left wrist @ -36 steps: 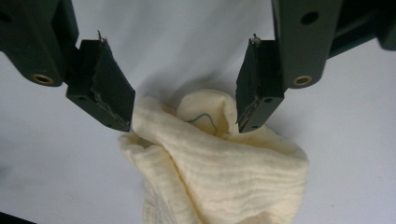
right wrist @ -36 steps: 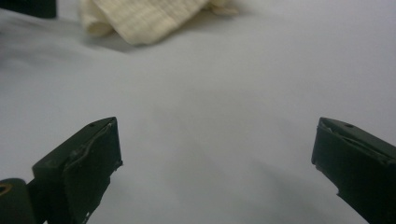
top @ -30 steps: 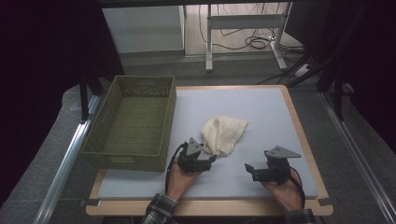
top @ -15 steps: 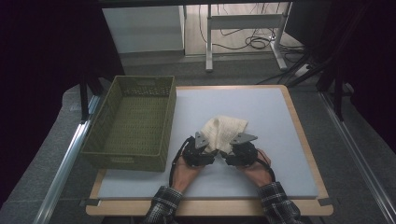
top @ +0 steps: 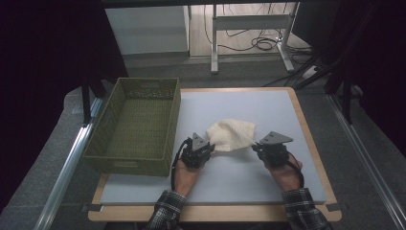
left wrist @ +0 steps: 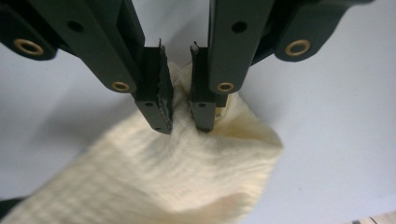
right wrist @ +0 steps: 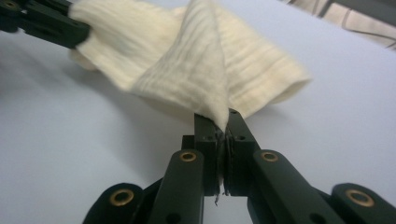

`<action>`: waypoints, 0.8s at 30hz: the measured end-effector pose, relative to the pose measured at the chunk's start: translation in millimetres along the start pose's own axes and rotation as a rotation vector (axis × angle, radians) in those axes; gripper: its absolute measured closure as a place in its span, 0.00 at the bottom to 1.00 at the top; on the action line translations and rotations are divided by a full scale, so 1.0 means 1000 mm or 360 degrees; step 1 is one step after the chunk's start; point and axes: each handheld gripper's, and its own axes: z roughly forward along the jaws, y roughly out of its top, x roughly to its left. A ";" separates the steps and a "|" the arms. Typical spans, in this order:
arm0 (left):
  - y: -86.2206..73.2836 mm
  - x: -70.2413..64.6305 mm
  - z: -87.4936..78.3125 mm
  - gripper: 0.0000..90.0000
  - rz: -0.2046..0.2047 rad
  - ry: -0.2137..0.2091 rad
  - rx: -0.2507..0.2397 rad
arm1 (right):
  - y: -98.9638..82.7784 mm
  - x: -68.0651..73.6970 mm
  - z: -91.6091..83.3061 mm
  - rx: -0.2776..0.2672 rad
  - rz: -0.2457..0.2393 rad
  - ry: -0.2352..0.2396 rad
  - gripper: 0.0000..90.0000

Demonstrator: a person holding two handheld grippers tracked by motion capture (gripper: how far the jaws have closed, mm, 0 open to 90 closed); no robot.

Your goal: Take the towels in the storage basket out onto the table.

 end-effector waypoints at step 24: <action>-0.005 0.000 0.002 0.45 -0.0079 -0.0115 0.0076 | -0.037 -0.022 -0.048 0.0068 0.0114 0.0034 0.64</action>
